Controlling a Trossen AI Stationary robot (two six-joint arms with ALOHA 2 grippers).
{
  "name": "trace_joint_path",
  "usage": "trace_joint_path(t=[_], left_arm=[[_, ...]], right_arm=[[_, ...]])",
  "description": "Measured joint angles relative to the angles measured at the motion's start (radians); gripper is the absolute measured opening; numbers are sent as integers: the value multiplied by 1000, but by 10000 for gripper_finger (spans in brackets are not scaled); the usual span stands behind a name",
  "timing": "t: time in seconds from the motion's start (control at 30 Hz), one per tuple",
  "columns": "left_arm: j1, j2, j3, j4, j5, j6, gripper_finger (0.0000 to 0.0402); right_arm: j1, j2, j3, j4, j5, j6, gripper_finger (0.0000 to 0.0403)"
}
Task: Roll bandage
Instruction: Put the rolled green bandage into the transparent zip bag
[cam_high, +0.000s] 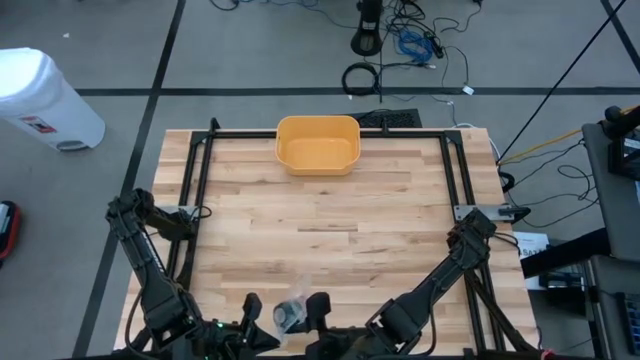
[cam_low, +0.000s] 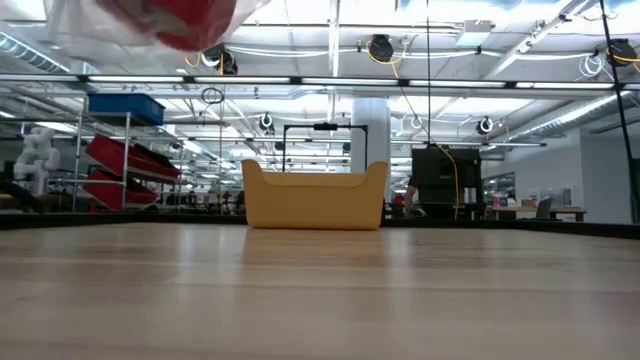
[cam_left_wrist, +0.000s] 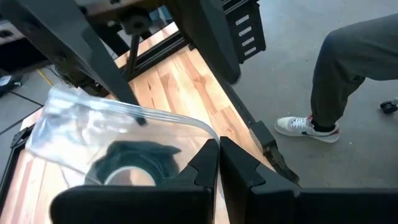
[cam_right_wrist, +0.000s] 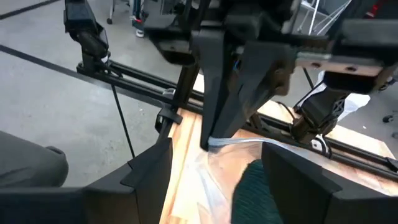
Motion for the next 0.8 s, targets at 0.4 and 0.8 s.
trace_joint_path(t=[0.4,0.8], left_arm=[[0,0,0,-1,3,-35,17],[0,0,0,-4,5,-103,17]], right_arm=[[-8,-7,0,-15,-43,-14,233],[79,-5,0,-151,-48,-16,208]])
